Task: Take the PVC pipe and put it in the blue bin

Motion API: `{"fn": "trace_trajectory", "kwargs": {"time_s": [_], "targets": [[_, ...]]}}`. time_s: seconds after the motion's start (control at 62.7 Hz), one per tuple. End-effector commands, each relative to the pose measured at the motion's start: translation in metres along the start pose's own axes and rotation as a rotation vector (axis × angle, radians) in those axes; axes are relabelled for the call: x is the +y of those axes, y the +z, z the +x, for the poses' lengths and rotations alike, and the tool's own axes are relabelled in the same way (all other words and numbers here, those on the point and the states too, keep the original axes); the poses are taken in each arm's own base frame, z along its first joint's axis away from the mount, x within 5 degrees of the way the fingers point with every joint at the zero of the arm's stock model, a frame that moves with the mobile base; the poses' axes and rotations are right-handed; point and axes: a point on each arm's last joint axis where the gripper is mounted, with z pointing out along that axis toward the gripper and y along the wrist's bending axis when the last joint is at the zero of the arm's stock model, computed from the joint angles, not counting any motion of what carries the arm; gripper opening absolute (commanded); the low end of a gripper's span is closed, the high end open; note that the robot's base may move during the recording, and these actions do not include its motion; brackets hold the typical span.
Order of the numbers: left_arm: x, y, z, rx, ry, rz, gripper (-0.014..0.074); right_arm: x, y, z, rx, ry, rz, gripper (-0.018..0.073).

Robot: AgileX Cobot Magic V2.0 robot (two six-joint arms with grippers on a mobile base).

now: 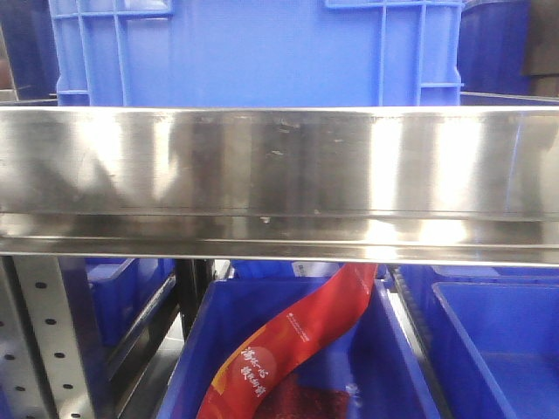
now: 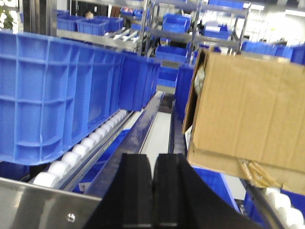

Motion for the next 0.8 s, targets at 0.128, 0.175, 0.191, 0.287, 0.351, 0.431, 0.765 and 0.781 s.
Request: {"fn": "trace_trajectory", "kwargs": {"time_s": [0.128, 0.175, 0.191, 0.287, 0.351, 0.431, 0.765, 0.781], "targets": [[0.0, -0.0007, 0.0021, 0.003, -0.038, -0.002, -0.0111, -0.0005, -0.0001, -0.0004, -0.01, 0.004, 0.009, -0.0157], [0.0001, -0.0008, 0.0018, 0.0, -0.038, -0.002, -0.0111, -0.0004, -0.0001, 0.0003, -0.002, 0.004, 0.007, -0.0157], [0.0001, -0.0008, 0.0015, -0.003, -0.038, -0.003, -0.0111, -0.0004, -0.0001, 0.0003, -0.002, 0.004, 0.007, -0.0157], [0.0002, -0.0008, 0.0003, -0.011, -0.04, -0.004, -0.0111, -0.0007, -0.0002, -0.0012, -0.018, 0.004, 0.011, -0.0157], [0.0003, -0.0008, -0.0003, -0.017, -0.04, -0.005, -0.0111, -0.001, -0.0002, -0.0023, -0.03, 0.004, 0.014, -0.0157], [0.0005, -0.0008, -0.0015, -0.03, -0.04, -0.007, -0.0111, -0.001, -0.0002, -0.0024, -0.031, 0.004, 0.015, -0.0158], [0.0005, -0.0008, -0.0015, -0.03, -0.04, -0.007, -0.0111, -0.001, -0.0002, -0.0024, -0.031, 0.004, 0.015, -0.0163], [0.0005, -0.0008, -0.0015, -0.03, -0.04, -0.007, -0.0111, -0.001, -0.0002, -0.0024, -0.031, 0.004, 0.015, -0.0163]]}}
